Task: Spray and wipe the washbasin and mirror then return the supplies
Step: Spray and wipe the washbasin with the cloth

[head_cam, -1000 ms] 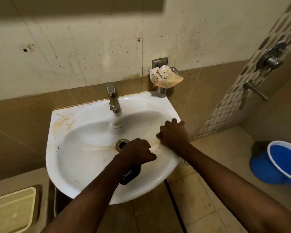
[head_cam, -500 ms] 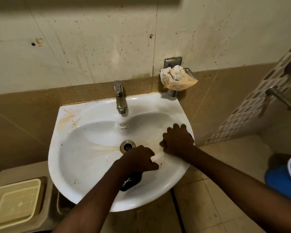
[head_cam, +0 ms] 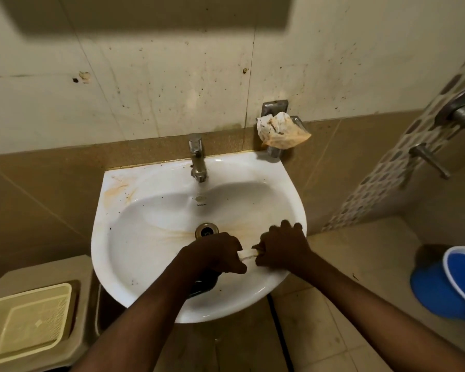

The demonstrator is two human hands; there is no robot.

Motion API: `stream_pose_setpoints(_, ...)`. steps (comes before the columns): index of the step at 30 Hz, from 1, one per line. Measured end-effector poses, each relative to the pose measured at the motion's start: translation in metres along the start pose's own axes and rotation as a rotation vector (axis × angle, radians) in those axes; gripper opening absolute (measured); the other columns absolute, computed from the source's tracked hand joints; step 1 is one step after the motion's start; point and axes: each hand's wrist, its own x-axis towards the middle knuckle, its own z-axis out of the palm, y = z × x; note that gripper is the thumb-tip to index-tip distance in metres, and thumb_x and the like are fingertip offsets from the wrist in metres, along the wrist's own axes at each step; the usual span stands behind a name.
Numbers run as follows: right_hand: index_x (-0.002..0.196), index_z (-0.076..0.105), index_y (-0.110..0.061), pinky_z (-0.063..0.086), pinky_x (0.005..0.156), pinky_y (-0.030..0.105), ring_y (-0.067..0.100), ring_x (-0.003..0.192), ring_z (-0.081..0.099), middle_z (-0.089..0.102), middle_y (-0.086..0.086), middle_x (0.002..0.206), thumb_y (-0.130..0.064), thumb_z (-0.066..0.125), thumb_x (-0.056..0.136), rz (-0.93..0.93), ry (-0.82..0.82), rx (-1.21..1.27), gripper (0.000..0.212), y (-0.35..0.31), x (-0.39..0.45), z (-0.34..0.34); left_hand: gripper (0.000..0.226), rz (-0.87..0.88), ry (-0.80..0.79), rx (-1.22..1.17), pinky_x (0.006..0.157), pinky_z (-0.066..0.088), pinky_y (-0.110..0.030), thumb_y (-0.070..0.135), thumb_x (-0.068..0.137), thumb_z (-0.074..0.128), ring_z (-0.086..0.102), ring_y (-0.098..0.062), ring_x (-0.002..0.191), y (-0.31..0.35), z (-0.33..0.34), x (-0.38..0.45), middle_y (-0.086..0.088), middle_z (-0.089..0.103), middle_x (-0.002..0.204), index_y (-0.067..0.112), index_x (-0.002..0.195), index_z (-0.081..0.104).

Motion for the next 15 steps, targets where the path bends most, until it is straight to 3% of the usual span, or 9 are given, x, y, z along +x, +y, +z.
stream_pose_setpoints(2,0.092,0.065,-0.028,0.03,0.077,0.04,0.025,0.097,0.048,0.06,-0.003,0.094,-0.066,0.053,0.067,0.02,-0.068,0.084,0.046,-0.007,-0.005,0.0,0.035,0.006,-0.01,0.032,0.076,0.049,-0.03,0.039,0.083,0.06,0.065,-0.02,0.091,-0.001,0.002,-0.004,-0.006,0.07,0.102,0.013,0.105,0.066)
stream_pose_setpoints(4,0.094,0.066,-0.026,0.031,0.08,0.041,0.026,0.099,0.047,0.061,-0.002,0.098,-0.063,0.051,0.073,0.077,-0.018,0.048,0.044,-0.006,0.0,-0.005,0.034,0.014,-0.01,0.039,0.077,0.049,-0.03,0.038,0.083,0.06,0.065,-0.021,0.092,-0.002,0.002,-0.009,-0.007,0.07,0.102,0.012,0.104,0.065)
stream_pose_setpoints(7,0.105,0.064,-0.021,0.032,0.086,0.042,0.029,0.104,0.046,0.059,0.002,0.105,-0.051,0.049,0.084,0.158,0.116,-0.166,0.04,0.002,0.011,-0.014,0.029,0.031,-0.013,-0.027,0.072,0.049,-0.027,0.035,0.082,0.063,0.065,-0.017,0.078,-0.005,0.002,-0.019,-0.007,0.072,0.093,0.01,0.097,0.066)
stream_pose_setpoints(9,0.107,0.063,-0.023,0.033,0.085,0.042,0.028,0.104,0.045,0.058,0.001,0.106,-0.053,0.051,0.081,0.16,0.073,-0.212,0.042,0.002,0.012,-0.016,0.025,0.044,-0.037,-0.089,0.064,0.049,-0.022,0.033,0.08,0.065,0.06,-0.007,0.061,-0.005,0.003,-0.025,-0.005,0.073,0.08,0.011,0.094,0.064)
stream_pose_setpoints(11,0.102,0.065,-0.027,0.033,0.082,0.041,0.027,0.102,0.046,0.059,-0.002,0.101,-0.059,0.05,0.074,0.146,0.021,-0.139,0.045,0.0,0.005,-0.012,0.032,0.045,-0.091,-0.114,0.066,0.049,-0.022,0.032,0.08,0.065,0.059,-0.005,0.06,-0.001,0.003,-0.027,-0.004,0.072,0.078,0.008,0.101,0.064)
stream_pose_setpoints(13,0.096,0.066,-0.03,0.032,0.078,0.041,0.026,0.1,0.048,0.06,-0.004,0.095,-0.061,0.047,0.068,0.155,0.008,-0.018,0.046,-0.003,-0.006,-0.008,0.036,0.037,-0.142,-0.098,0.073,0.05,-0.025,0.033,0.081,0.067,0.062,-0.011,0.072,0.004,0.003,-0.025,-0.004,0.072,0.087,0.008,0.106,0.064)
stream_pose_setpoints(15,0.096,0.066,-0.028,0.033,0.079,0.041,0.027,0.1,0.049,0.06,-0.003,0.096,-0.058,0.05,0.07,0.197,0.053,-0.01,0.043,-0.007,-0.008,-0.01,0.035,0.03,-0.13,-0.087,0.067,0.049,-0.022,0.033,0.081,0.066,0.062,-0.011,0.069,0.008,0.0,-0.026,-0.005,0.073,0.086,0.008,0.106,0.064)
